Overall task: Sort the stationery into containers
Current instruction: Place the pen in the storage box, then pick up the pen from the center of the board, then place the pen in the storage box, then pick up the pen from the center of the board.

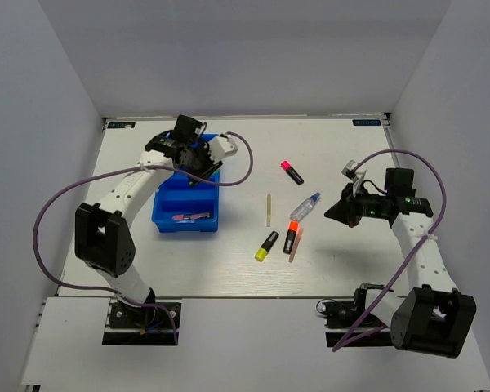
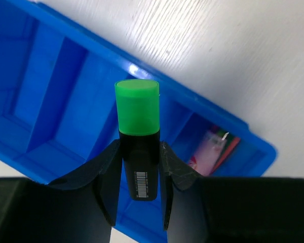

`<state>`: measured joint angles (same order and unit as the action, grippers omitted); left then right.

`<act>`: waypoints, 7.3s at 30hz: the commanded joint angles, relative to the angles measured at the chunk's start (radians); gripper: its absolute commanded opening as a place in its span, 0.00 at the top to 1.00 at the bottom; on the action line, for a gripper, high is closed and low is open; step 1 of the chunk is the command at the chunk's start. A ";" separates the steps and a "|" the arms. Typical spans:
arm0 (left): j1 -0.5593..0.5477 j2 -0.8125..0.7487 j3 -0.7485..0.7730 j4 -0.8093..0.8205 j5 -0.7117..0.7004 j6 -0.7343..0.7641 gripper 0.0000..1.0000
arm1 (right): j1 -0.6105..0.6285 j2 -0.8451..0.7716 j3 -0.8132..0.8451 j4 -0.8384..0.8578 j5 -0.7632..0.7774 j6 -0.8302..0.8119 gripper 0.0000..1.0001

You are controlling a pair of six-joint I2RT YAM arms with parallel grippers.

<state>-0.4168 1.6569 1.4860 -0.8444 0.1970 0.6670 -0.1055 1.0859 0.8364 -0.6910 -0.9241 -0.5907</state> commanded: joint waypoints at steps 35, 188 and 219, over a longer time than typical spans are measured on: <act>0.193 0.093 -0.223 0.335 0.104 0.187 0.30 | -0.005 -0.060 -0.045 0.005 -0.115 -0.169 0.10; -0.092 -0.683 -0.745 0.515 0.279 -0.824 0.42 | 0.811 0.818 1.123 -0.205 1.037 0.349 0.97; -0.648 0.133 -0.385 0.581 -0.361 -0.744 0.40 | 0.201 0.238 0.244 -0.087 0.433 0.549 0.93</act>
<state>-1.0641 1.8011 1.0798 -0.2901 -0.1246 -0.0643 0.1062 1.3651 1.0882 -0.8196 -0.4309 -0.0551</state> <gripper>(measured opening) 0.598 0.069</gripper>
